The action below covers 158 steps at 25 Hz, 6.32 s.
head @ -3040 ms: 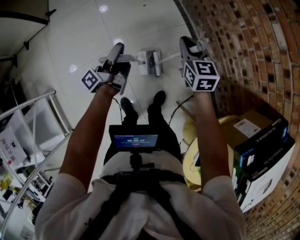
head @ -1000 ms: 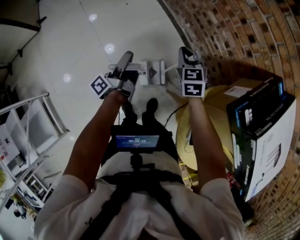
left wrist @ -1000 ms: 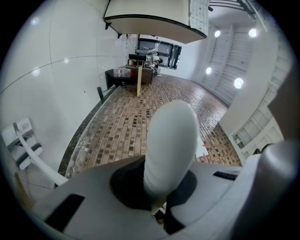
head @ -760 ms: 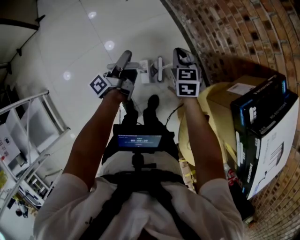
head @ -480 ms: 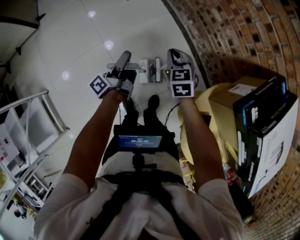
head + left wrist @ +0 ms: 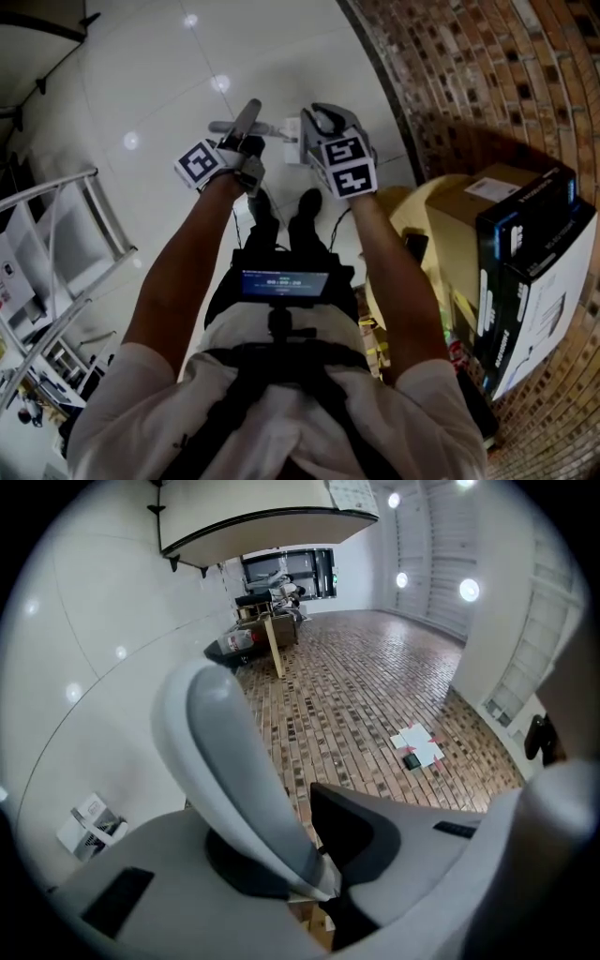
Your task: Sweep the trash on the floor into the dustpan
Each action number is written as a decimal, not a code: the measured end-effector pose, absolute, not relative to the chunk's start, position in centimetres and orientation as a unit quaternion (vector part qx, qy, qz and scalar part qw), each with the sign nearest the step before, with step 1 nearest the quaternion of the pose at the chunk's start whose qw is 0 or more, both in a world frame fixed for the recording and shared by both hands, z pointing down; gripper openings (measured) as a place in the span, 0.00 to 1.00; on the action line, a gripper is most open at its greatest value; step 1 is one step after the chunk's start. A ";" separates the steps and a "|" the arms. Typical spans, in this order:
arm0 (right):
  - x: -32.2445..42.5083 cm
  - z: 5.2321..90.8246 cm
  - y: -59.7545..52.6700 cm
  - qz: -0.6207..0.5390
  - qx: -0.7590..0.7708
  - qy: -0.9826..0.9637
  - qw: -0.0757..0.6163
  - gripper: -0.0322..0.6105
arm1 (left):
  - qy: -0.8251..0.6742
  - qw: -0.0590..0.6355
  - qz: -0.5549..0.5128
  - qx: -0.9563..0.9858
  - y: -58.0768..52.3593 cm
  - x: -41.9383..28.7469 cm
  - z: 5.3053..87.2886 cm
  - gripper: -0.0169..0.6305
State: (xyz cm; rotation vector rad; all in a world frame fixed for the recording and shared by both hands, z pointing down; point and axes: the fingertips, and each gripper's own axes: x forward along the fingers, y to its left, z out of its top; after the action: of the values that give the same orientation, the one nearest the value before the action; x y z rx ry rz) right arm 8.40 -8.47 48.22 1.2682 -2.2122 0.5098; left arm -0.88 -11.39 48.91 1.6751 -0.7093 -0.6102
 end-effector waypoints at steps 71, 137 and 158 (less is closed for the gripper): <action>3.3 52.9 -5.6 0.218 0.344 -0.843 0.353 0.50 | -0.332 0.513 -0.093 0.786 -10.9 -4.8 51.3 0.54; 12.5 49.4 6.5 0.254 0.457 -0.793 0.313 0.50 | -0.335 0.530 -0.197 0.753 -2.1 -10.1 49.3 0.57; 14.8 41.5 14.8 0.217 0.474 -0.825 0.216 0.34 | -0.312 0.489 -0.212 0.786 17.9 -7.2 39.4 0.51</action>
State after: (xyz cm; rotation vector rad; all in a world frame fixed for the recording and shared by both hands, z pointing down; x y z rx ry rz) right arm 14.84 14.81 41.48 1.3151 -2.2876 0.6010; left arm -7.20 17.90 39.42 1.9104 -0.7578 -0.5148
